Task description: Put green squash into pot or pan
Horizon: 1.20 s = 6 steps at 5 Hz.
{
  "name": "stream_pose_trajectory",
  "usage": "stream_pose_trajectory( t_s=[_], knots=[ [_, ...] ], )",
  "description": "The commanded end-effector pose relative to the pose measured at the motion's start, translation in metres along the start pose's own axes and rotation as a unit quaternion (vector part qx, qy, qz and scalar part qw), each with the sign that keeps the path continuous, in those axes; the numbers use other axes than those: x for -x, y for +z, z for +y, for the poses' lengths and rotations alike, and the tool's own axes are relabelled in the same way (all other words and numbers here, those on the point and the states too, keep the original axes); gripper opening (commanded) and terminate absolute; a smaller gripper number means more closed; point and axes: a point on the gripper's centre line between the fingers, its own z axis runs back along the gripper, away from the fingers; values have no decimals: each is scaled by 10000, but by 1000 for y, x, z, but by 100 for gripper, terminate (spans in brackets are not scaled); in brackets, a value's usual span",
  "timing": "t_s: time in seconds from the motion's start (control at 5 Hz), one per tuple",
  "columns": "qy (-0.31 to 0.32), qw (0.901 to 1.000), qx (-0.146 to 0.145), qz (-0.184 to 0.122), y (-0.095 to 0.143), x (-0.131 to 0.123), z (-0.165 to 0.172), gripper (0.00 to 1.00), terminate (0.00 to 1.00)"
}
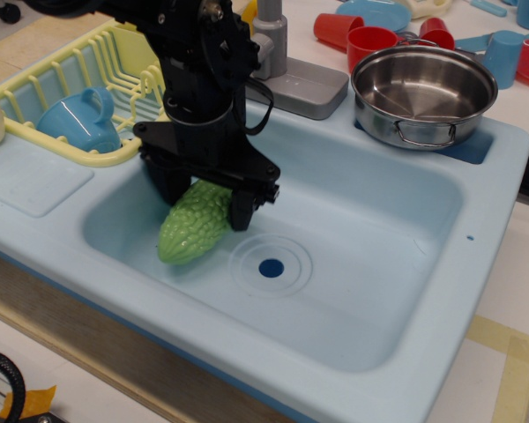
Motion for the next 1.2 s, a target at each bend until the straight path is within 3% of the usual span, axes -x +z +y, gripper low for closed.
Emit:
stream_pose_trajectory(
  t_s=[0.0, 0.4, 0.8, 1.0],
  knots=[
    [85, 9997, -185, 145, -4, 6, 6, 0, 0],
    [58, 9994, -300, 182, 7, 3, 5, 0, 0],
    [-22, 9985, -537, 113, 70, -33, -15, 0, 0],
    [87, 9986, -484, -172, 94, -47, -40, 0, 0]
  ],
)
